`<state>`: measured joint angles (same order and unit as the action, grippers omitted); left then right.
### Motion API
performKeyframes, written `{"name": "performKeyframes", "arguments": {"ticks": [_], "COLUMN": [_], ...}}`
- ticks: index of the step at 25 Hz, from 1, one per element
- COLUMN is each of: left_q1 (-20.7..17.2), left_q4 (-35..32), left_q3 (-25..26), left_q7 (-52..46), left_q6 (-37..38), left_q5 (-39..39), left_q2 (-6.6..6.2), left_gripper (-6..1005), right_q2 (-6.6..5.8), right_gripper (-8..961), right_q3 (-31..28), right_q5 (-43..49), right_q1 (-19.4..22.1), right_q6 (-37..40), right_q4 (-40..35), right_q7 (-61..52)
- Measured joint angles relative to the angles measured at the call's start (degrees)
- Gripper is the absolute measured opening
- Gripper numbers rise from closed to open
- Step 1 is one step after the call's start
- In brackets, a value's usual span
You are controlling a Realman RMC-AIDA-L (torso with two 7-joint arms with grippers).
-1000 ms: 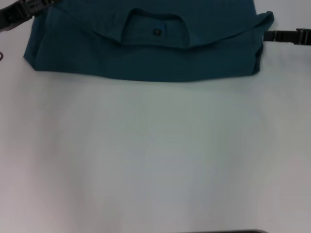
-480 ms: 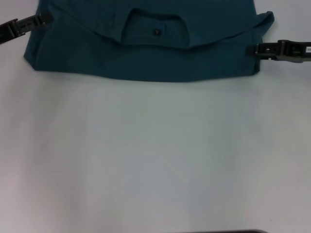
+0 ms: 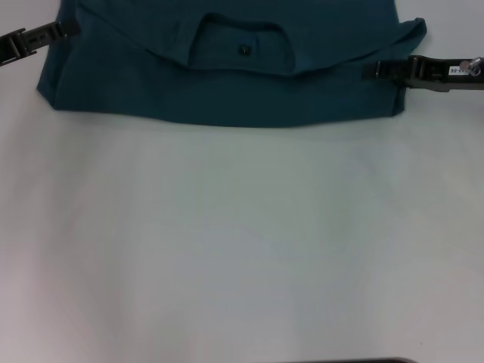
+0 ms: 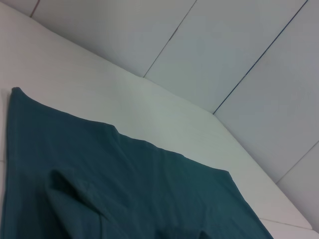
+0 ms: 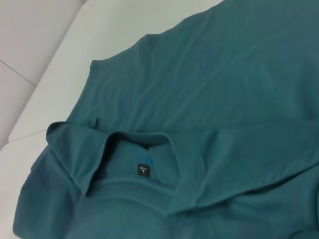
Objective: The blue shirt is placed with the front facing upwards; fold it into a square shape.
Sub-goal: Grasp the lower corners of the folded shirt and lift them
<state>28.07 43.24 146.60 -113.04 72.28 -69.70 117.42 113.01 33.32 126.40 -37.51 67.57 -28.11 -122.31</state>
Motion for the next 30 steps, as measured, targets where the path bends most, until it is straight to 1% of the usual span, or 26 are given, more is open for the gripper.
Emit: {"name": "performKeyframes", "arguments": {"ticks": [4,9,15,18,26,28,30], "left_q1": [0.0,0.0,-0.1,-0.2,-0.3,-0.3,-0.3], "left_q4": [0.0,0.0,0.0,0.0,-0.1,-0.2,-0.2], "left_q3": [0.0,0.0,0.0,0.1,0.0,0.0,0.0], "left_q7": [0.0,0.0,0.0,0.0,0.0,0.0,0.0], "left_q6": [0.1,-0.1,-0.1,0.1,-0.1,-0.1,0.1], "left_q5": [0.0,0.0,0.0,0.0,0.0,0.0,0.0], "left_q2": [-0.06,-0.09,-0.03,-0.01,0.0,0.0,0.0], "left_gripper": [908,908,908,908,909,909,909], "right_q2": [0.05,-0.26,0.42,0.97,2.01,2.1,2.03], "right_gripper": [696,695,693,692,690,689,616], "right_q3": [0.0,0.0,0.1,0.1,-0.1,-0.4,-0.6], "right_q5": [0.0,0.3,1.5,1.5,1.3,0.8,-0.4], "right_q1": [0.0,0.7,1.2,1.2,0.7,0.8,1.1], "right_q6": [0.0,0.0,-1.9,-2.5,-3.0,-2.6,-1.9], "right_q4": [0.1,0.1,0.1,0.2,-0.2,-0.5,-0.5], "right_q7": [0.0,0.0,0.0,0.2,0.5,0.8,1.7]}}
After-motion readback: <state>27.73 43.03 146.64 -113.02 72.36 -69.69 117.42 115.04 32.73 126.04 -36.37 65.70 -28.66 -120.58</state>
